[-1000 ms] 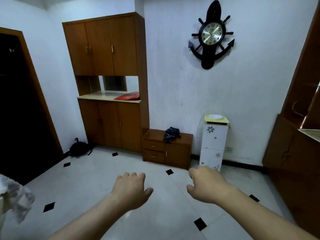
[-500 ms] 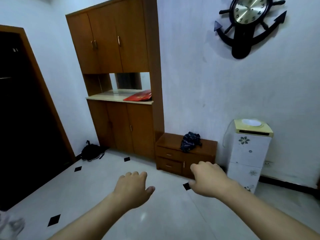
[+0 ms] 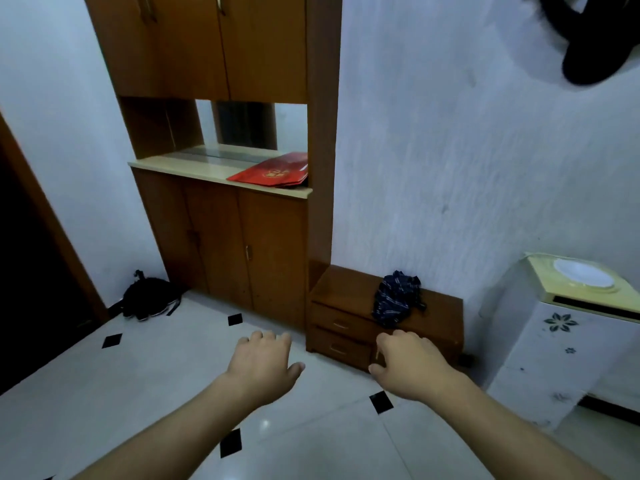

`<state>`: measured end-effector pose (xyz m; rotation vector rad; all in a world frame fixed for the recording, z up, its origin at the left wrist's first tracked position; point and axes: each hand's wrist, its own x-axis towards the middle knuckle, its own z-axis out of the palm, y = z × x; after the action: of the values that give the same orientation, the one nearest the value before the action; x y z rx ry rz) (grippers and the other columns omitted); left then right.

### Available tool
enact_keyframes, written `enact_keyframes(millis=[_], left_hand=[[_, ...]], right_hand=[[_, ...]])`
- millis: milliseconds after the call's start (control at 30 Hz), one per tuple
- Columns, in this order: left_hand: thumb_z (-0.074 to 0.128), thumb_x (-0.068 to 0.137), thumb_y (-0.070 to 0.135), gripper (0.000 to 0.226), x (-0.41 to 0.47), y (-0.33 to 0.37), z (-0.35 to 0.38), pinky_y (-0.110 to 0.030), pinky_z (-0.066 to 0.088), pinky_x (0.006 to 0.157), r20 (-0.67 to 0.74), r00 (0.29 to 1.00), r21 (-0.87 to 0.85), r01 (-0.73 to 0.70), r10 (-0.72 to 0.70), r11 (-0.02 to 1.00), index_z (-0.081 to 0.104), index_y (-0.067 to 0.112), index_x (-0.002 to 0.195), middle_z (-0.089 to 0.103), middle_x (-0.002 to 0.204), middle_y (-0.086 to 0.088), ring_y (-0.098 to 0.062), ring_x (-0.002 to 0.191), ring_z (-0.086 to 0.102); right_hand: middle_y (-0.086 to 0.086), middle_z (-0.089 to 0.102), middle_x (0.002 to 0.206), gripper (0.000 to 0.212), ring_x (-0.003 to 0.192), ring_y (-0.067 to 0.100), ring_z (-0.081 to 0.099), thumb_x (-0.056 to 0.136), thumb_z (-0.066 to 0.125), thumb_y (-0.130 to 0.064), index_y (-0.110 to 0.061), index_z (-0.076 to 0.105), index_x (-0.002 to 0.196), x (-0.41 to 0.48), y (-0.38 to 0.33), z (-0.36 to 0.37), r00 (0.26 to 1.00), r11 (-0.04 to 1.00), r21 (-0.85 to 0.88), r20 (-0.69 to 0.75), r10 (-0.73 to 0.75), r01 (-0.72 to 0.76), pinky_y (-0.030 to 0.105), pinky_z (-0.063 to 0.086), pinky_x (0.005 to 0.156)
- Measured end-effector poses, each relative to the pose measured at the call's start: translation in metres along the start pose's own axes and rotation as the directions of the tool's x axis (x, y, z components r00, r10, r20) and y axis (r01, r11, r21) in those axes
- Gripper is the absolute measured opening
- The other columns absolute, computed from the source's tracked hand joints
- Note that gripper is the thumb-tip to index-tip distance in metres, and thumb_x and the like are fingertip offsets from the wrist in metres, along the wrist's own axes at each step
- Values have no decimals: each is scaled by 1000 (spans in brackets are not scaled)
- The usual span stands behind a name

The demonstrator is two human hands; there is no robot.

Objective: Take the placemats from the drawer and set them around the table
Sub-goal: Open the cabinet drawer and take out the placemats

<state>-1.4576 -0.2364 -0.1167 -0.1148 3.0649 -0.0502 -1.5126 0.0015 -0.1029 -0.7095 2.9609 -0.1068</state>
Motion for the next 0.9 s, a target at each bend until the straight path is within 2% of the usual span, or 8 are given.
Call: enact_keyframes(millis=[133, 267, 433, 600, 767, 900], left_hand=[[40, 90, 60, 50, 119, -18, 4, -43, 41, 91, 13, 996, 0, -92, 92, 996, 47, 20, 118, 57, 117, -8, -29, 110, 52], [41, 90, 57, 47, 224, -16, 15, -43, 40, 89, 32, 986, -9, -166, 166, 986, 47, 19, 117, 57, 117, -8, -30, 110, 51], [41, 91, 55, 42, 357, -1, 51, -41, 41, 87, 61, 973, -24, -220, 221, 975, 47, 20, 114, 57, 115, -7, -28, 108, 51], [37, 91, 56, 49, 491, 14, 137, -39, 40, 92, 127, 977, -73, -164, 172, 984, 44, 22, 125, 55, 122, -5, -25, 112, 49], [39, 92, 54, 53, 602, 24, 243, -37, 40, 99, 233, 963, -126, -109, 136, 986, 42, 21, 134, 54, 131, -2, -23, 118, 48], [45, 90, 50, 49, 678, 25, 340, -37, 44, 95, 227, 960, -147, -131, 162, 980, 49, 19, 128, 57, 127, -4, -23, 113, 51]], right_hand=[[4, 56, 104, 31, 98, 25, 54, 87, 50, -51, -22, 50, 98, 96, 18, 6, 996, 996, 29, 50, 78, -79, 38, 45, 80], [2, 54, 100, 28, 96, 23, 53, 87, 51, -52, -26, 40, 90, 182, 51, 14, 987, 987, 76, 86, 134, -141, 37, 44, 78], [6, 54, 106, 29, 101, 26, 51, 89, 51, -50, -24, 41, 93, 301, 113, 49, 979, 980, 120, 146, 142, -160, 37, 42, 80], [8, 55, 111, 36, 105, 26, 52, 90, 50, -47, -16, 50, 110, 436, 178, 132, 980, 967, 221, 178, 87, -126, 34, 36, 73], [7, 55, 119, 40, 110, 24, 51, 92, 48, -46, -17, 51, 119, 544, 220, 240, 954, 931, 294, 265, 136, -215, 34, 46, 85], [9, 54, 125, 49, 113, 25, 52, 93, 48, -44, -14, 47, 132, 603, 241, 334, 938, 900, 341, 304, 169, -273, 34, 45, 91]])
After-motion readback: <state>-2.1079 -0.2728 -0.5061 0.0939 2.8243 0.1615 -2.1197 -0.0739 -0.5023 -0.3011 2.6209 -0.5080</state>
